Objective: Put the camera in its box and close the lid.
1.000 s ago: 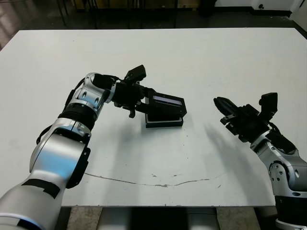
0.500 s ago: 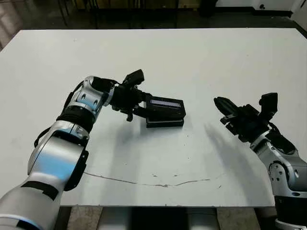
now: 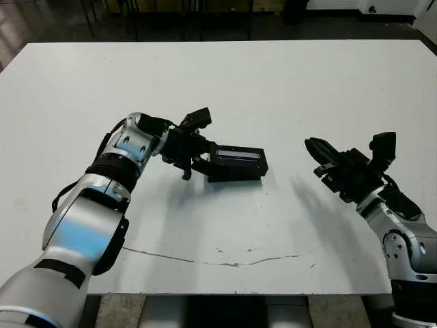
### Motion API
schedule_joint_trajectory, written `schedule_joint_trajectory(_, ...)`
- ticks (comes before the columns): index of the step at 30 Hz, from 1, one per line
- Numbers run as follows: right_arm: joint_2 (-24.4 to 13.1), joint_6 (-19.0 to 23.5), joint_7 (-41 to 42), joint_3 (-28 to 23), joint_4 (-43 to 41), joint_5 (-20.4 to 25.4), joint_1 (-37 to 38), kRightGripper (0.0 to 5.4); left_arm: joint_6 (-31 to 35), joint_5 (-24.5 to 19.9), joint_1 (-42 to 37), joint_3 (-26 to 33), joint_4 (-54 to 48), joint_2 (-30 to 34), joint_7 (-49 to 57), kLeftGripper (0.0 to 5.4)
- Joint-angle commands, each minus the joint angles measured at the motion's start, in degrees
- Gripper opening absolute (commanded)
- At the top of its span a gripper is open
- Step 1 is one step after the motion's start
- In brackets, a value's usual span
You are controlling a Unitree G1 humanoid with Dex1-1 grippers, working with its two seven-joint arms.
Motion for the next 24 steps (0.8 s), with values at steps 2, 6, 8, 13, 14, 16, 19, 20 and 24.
schedule_joint_trajectory(2, 0.1, 0.6, -0.6, -0.1, -0.1, 0.0, 1.1, 0.00, 0.5, 0.9, 1.4, -0.9, 0.0, 0.1, -0.1, 1.60)
schedule_joint_trajectory(6, 0.0, 0.8, -0.8, -0.1, -0.3, -0.1, 1.2, 0.00, 0.5, 1.4, 1.5, -1.4, -0.1, 0.6, 0.2, 1.60)
schedule_joint_trajectory(8, 0.0, 0.8, -0.6, -0.1, -0.1, 0.1, 1.1, 0.00, 0.3, 1.7, 1.6, -1.7, -0.1, 0.9, 0.3, 1.60)
schedule_joint_trajectory(13, 0.2, 0.6, -0.8, 0.1, 0.1, 0.0, 1.0, 0.00, -0.4, 1.9, 1.8, -1.8, -0.4, 2.0, 0.3, 1.60)
schedule_joint_trajectory(14, 0.3, 0.6, -0.9, 0.1, 0.1, -0.1, 1.0, 0.00, -0.5, 2.0, 1.9, -1.8, -0.4, 2.2, 0.3, 1.60)
schedule_joint_trajectory(16, 0.4, 1.1, -1.4, 0.1, -0.4, 0.0, 1.1, 0.00, -0.9, 2.5, 2.1, -2.1, -1.0, 2.8, 1.1, 1.60)
schedule_joint_trajectory(19, 0.5, 1.3, -1.5, 0.1, -0.5, 0.4, 1.1, 0.00, -2.8, 3.3, 2.7, -2.6, -2.3, 3.8, 2.1, 1.60)
schedule_joint_trajectory(20, 0.5, 1.2, -1.5, 0.1, -0.5, 0.3, 1.1, 0.00, -3.4, 3.4, 2.9, -2.8, -2.6, 4.1, 2.3, 1.60)
schedule_joint_trajectory(24, 0.2, 1.1, -1.5, 0.4, -0.9, 0.1, 1.3, 0.00, -3.9, 4.0, 3.3, -3.6, -3.3, 5.1, 2.6, 1.60)
